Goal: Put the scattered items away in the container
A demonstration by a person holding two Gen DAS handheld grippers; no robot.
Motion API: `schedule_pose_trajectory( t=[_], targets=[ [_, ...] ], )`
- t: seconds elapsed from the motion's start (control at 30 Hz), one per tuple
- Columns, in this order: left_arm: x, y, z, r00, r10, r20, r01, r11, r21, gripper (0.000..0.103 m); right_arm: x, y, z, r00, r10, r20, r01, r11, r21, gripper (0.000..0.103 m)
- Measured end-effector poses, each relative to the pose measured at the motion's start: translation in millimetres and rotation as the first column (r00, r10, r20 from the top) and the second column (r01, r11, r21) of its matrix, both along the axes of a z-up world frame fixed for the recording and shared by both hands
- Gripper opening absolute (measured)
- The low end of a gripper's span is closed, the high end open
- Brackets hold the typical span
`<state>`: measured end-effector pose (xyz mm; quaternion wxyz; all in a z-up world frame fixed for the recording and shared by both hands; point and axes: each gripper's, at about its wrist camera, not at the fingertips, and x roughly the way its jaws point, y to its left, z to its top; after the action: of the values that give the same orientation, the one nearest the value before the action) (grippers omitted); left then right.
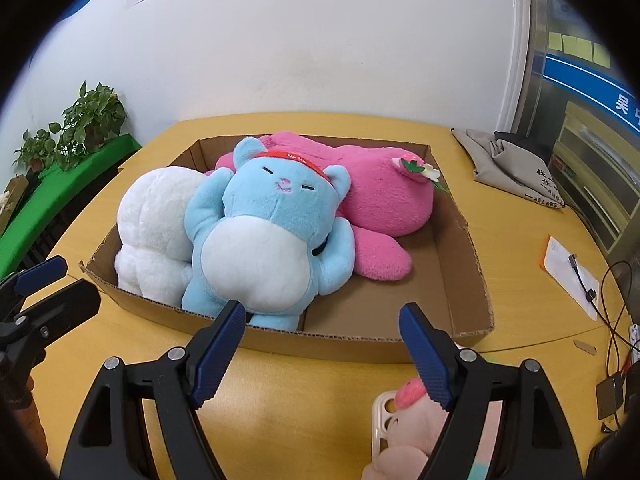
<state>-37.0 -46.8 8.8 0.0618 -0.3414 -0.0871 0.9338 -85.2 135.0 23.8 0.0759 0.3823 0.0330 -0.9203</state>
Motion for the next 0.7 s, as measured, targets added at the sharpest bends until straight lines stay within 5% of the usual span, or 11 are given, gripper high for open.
schedule_pose_trajectory(
  t=[0.7],
  targets=[
    [6, 13, 2, 1.0, -0.01, -0.023, 0.01, 1.0, -0.018, 0.102, 10, 6, -2, 1.0, 0.002, 0.006, -0.002, 0.999, -0.036, 0.079]
  ],
)
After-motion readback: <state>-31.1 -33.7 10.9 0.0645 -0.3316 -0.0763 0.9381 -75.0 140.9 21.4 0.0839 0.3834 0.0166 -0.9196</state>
